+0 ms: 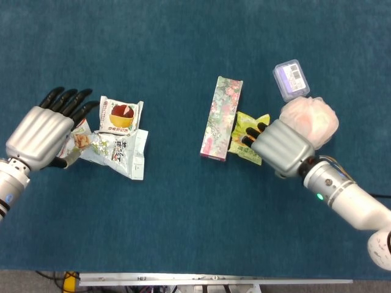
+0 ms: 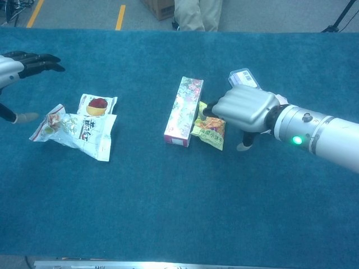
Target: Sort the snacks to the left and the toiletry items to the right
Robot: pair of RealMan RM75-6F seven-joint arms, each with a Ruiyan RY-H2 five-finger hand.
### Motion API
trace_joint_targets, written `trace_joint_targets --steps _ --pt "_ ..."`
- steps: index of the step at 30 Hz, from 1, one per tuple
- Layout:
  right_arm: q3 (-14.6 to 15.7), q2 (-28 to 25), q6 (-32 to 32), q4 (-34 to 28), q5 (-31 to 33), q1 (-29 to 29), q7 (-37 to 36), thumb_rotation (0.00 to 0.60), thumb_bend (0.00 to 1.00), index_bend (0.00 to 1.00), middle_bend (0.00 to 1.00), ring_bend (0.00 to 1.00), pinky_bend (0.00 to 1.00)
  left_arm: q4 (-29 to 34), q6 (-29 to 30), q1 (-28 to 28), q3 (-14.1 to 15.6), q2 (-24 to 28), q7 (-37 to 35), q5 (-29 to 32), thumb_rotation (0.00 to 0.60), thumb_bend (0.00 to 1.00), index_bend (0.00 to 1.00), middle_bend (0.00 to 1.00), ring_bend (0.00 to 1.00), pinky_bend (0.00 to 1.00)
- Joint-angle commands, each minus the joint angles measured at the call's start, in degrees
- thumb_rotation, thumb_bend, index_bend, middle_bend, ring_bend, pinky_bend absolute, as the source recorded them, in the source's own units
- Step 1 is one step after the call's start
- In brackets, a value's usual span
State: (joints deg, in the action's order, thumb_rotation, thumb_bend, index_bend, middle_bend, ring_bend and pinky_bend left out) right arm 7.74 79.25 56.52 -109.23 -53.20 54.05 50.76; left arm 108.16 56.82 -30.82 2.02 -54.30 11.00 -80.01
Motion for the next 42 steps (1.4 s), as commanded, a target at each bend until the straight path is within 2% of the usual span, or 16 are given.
trace_joint_targets --steps 1,17,23,36,42 --pt "0.25 1.03 -0.89 0.92 0.34 0.34 0.95 0.600 0.02 0.22 0.28 0.32 0.63 0.13 0.03 0.17 -0.06 0.02 0.06 0.01 0.600 0.27 0.08 0.00 0.00 0.01" --pt "-3.04 7.49 -0.90 10.30 9.84 2.43 5.06 0.600 0.01 0.22 0.28 0.32 0.62 0.16 -0.82 0.82 -0.18 0.61 -0.80 -0.40 0.600 0.27 0.08 0.00 0.00 0.01" --pt "-3.93 9.10 -1.02 11.99 10.81 3.04 5.02 0.600 0.01 0.22 0.28 0.32 0.62 0.26 -0.98 0.93 -0.31 0.75 -1.07 -0.66 0.600 0.27 0.08 0.00 0.00 0.01" --pt "-2.74 11.78 -0.32 13.56 10.83 3.83 7.55 0.600 0.01 0.22 0.29 0.32 0.62 0.26 -0.98 1.59 -0.22 1.34 -2.36 -1.52 0.600 0.27 0.08 0.00 0.00 0.01" --pt "-2.10 12.31 0.64 14.42 8.99 2.93 6.94 0.600 0.02 0.40 0.34 0.40 0.65 0.36 -1.11 1.65 -0.24 1.30 -2.89 -2.22 0.600 0.27 0.08 0.00 0.00 0.01"
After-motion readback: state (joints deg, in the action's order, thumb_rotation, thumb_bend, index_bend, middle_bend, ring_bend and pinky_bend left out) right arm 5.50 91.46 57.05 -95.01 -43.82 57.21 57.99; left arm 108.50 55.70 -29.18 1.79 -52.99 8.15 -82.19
